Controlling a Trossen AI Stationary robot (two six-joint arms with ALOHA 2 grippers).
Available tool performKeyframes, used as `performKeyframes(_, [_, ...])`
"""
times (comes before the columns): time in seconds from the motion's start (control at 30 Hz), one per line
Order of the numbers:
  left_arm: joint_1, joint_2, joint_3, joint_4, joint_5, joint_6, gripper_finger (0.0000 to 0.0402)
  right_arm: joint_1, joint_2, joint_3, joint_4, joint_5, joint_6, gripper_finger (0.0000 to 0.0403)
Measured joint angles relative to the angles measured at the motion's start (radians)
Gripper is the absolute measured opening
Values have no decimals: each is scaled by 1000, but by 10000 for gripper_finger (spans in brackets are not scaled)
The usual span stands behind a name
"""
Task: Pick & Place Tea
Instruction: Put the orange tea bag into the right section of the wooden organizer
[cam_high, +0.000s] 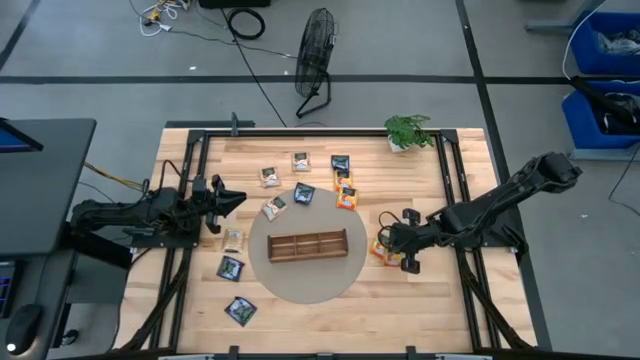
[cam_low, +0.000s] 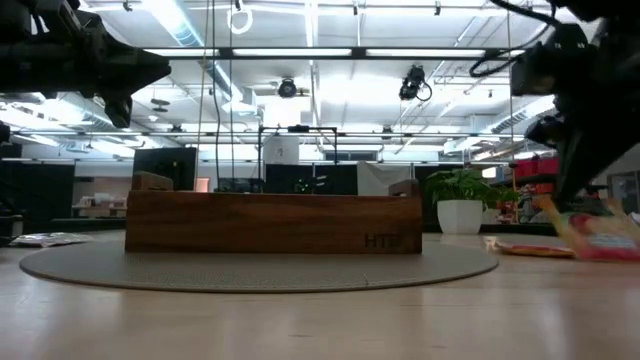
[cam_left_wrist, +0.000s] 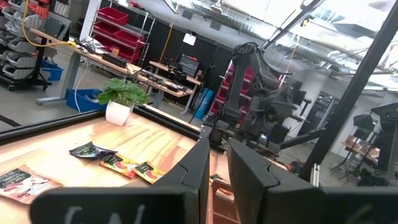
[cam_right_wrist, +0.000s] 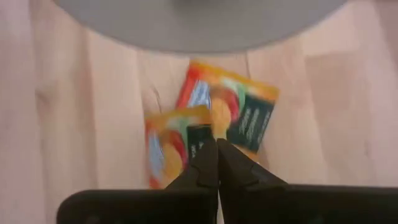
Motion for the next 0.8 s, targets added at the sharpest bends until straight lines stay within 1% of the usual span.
performKeyframes(0.23, [0, 0, 0, -1, 0, -1, 60, -35, -1, 105, -57, 56, -31, 0])
performKeyframes(0.33, [0, 0, 0, -1, 0, -2, 60, -53, -1, 129, -58, 63, -43, 0])
performKeyframes(0.5, [0, 0, 0, -2, 0, 0, 60, -81, 6, 111, -9, -86, -20, 6])
performKeyframes(0.6, [0, 0, 0, -3, 1, -2, 60, -75, 20, 52, 54, -144, -35, 32])
performKeyframes(0.7, [0, 0, 0, -3, 1, -18, 60, -74, 35, -2, 91, -195, -39, 77])
performKeyframes(0.73, [0, 0, 0, -3, 0, -26, 60, -77, 39, -16, 83, -196, -40, 95])
performKeyframes(0.8, [0, 0, 0, -4, 1, -48, 60, -80, 42, -33, 90, -165, -43, 133])
